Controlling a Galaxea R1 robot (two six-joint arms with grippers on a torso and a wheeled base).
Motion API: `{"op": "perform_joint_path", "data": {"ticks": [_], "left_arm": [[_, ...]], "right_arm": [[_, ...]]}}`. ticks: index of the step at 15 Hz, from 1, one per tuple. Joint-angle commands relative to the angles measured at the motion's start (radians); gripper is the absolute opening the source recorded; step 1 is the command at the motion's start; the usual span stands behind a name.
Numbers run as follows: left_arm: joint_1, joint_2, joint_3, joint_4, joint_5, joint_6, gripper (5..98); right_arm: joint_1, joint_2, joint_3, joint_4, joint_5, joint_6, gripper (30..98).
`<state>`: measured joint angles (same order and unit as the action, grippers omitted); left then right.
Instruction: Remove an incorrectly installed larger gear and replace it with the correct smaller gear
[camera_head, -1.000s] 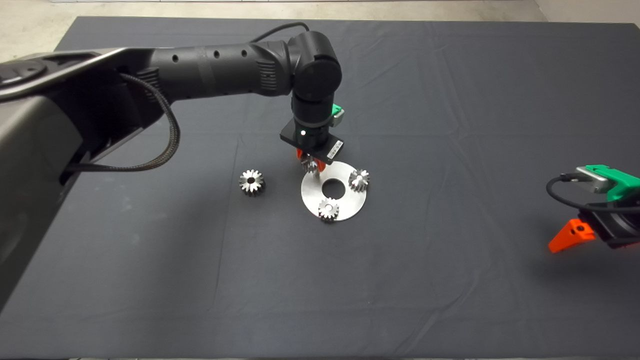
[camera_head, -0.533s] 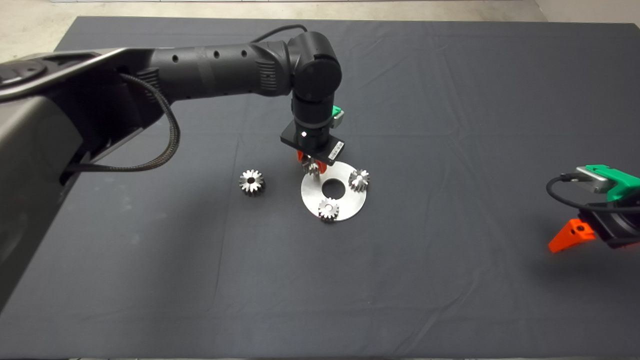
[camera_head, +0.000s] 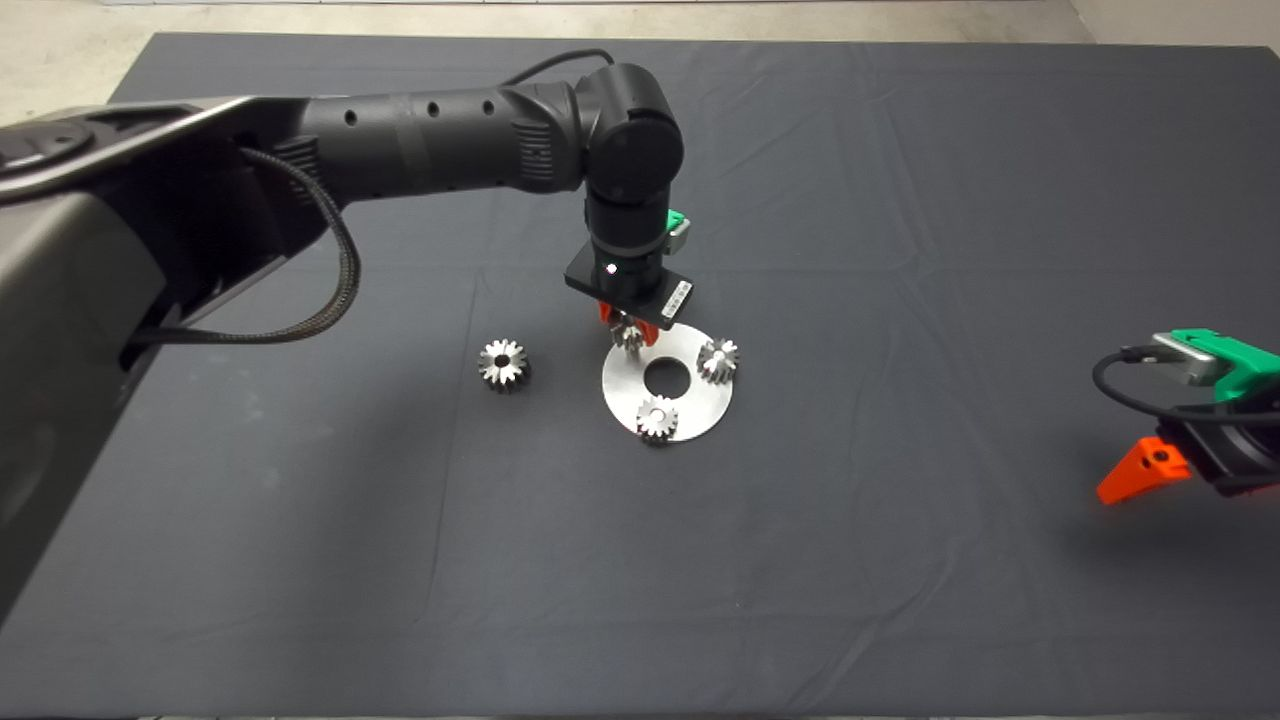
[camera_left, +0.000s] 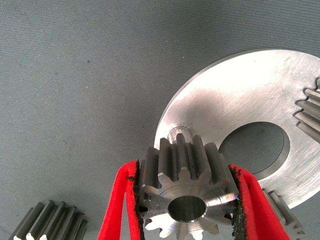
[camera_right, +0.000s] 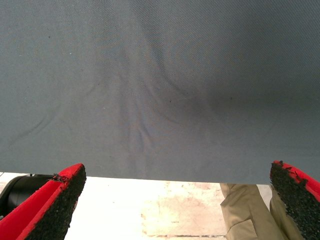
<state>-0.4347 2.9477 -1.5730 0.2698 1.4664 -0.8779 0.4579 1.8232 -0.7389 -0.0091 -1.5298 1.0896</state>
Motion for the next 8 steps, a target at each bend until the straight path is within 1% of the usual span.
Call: {"op": "perform_joint_path", "data": {"ticks": [1,4,8], "left_arm": [[-0.003,0.003,0.009,-0.011,0.003,-0.001,25.9],[0.005,0.003,0.008,-0.009,0.003,-0.001,25.9],[0.005,0.003,-0.001,-0.006,0.002,0.008,25.9]], "right_arm": [[0.016,0.0,0.0,0.014,-0.098,-0.005,96.9],[0.016,0.0,0.0,0.015,-0.098,-0.005,96.9],[0.016,0.002,0.004,0.015,-0.096,-0.004,96.9]]}}
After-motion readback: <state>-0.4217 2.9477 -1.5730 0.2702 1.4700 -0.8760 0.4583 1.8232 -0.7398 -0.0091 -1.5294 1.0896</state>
